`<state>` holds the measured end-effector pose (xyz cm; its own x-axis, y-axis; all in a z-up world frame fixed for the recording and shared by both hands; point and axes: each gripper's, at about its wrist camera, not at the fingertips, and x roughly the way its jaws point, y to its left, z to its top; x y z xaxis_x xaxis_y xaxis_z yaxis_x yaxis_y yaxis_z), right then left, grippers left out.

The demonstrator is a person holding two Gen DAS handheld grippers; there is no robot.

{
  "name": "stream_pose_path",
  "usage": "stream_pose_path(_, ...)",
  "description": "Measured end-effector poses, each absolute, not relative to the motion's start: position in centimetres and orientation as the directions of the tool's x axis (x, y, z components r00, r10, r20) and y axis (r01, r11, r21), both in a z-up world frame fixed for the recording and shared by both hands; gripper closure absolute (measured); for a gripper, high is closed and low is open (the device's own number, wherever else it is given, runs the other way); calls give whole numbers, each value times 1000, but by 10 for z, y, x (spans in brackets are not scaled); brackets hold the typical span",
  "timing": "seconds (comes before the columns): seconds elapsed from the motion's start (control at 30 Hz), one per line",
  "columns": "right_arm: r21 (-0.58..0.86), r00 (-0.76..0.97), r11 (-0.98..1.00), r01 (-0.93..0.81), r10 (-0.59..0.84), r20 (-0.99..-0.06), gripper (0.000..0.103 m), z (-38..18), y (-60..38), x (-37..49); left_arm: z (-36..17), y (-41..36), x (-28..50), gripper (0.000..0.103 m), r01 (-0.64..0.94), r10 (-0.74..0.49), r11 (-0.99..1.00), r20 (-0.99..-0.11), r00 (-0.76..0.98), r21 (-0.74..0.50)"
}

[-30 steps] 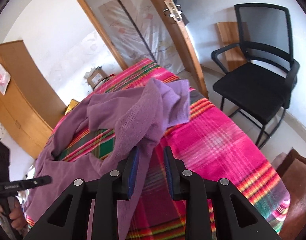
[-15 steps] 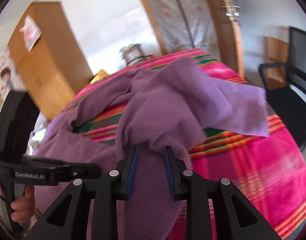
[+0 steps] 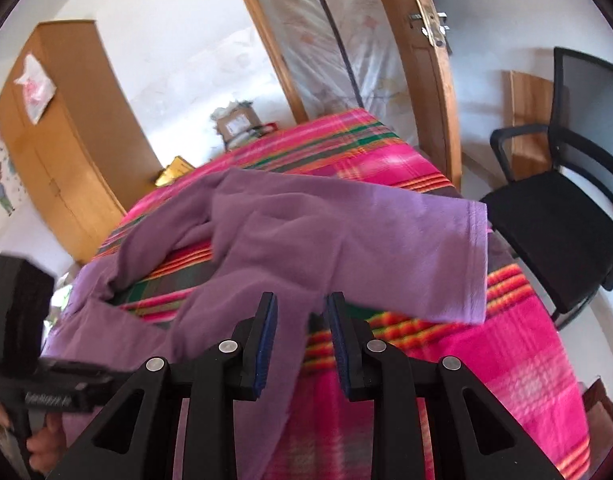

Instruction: Fold clothes

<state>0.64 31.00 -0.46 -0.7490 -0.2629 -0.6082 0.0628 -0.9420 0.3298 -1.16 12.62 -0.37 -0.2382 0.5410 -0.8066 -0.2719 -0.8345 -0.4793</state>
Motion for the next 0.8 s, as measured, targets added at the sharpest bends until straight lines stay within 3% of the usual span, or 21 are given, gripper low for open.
stream_pose_path(0.43, 420, -635, -906, 62, -360, -684, 75, -24, 308, -69, -4, 110, -3, 85, -286, 567, -817, -787, -245, -500)
stream_pose_path(0.8, 423, -652, -906, -12, -314, -690, 71, -28, 320, -73, -2, 111, 1, 85, -290, 553, -826, -793, -256, -483)
